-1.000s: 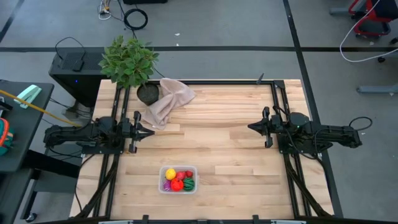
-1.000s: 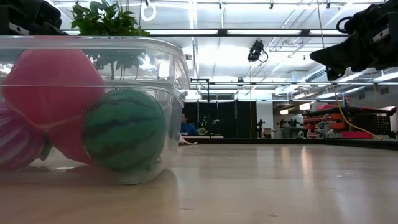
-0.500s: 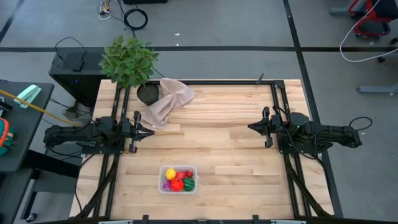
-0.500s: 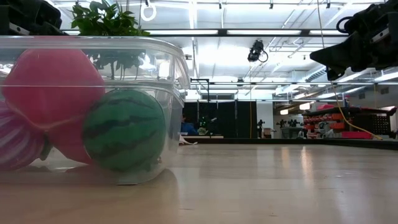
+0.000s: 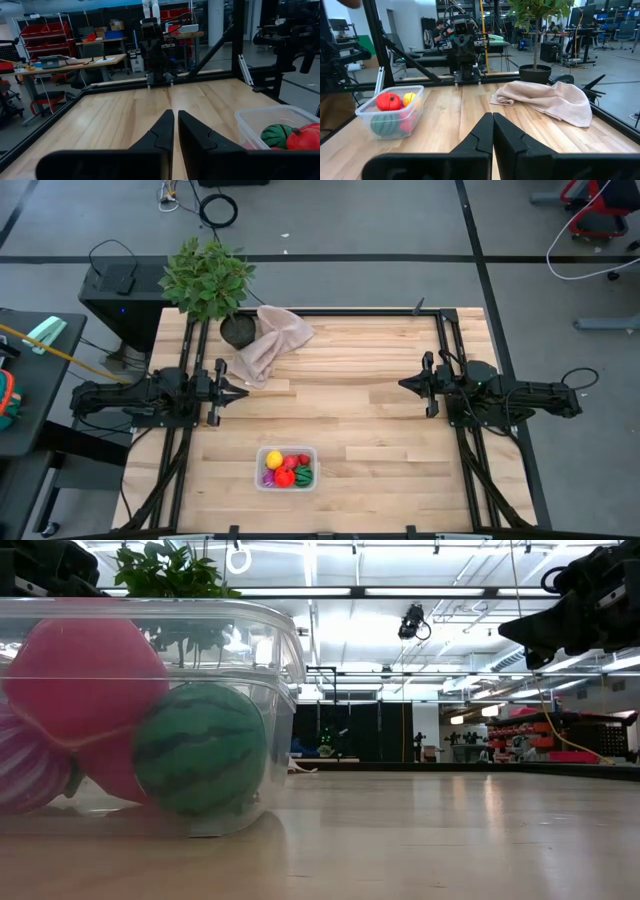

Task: Pick and placing Produce into tupperware
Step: Return to Home Position

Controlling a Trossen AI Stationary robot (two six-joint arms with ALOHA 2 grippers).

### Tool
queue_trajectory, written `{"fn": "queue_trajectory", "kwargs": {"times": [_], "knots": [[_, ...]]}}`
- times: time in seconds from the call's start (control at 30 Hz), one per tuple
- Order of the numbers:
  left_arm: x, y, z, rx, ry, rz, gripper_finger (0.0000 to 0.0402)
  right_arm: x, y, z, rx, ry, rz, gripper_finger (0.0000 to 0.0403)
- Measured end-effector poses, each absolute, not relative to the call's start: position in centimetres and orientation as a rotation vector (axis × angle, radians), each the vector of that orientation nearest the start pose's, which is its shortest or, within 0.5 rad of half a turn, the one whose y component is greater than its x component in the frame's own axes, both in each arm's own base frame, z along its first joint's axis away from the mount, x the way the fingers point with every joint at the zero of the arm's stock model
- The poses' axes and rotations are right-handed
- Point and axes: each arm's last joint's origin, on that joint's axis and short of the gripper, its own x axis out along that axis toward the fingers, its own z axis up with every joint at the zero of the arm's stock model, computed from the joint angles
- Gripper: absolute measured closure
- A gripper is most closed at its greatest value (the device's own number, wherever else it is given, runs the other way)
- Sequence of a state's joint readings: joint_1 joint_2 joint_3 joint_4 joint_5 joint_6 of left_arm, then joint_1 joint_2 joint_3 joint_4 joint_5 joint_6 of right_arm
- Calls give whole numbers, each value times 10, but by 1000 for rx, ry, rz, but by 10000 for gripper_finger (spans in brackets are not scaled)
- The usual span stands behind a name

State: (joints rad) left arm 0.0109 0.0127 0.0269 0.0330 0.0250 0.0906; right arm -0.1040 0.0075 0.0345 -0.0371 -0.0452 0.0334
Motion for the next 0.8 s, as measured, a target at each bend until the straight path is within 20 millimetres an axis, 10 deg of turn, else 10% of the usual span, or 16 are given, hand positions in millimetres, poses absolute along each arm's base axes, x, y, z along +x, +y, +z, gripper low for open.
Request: {"fn": "queue_trajectory", "kwargs": {"times": [0.8], "knots": [[97,0,175,92,-48,-12,364,96,-9,171,35,9,-59,389]]}}
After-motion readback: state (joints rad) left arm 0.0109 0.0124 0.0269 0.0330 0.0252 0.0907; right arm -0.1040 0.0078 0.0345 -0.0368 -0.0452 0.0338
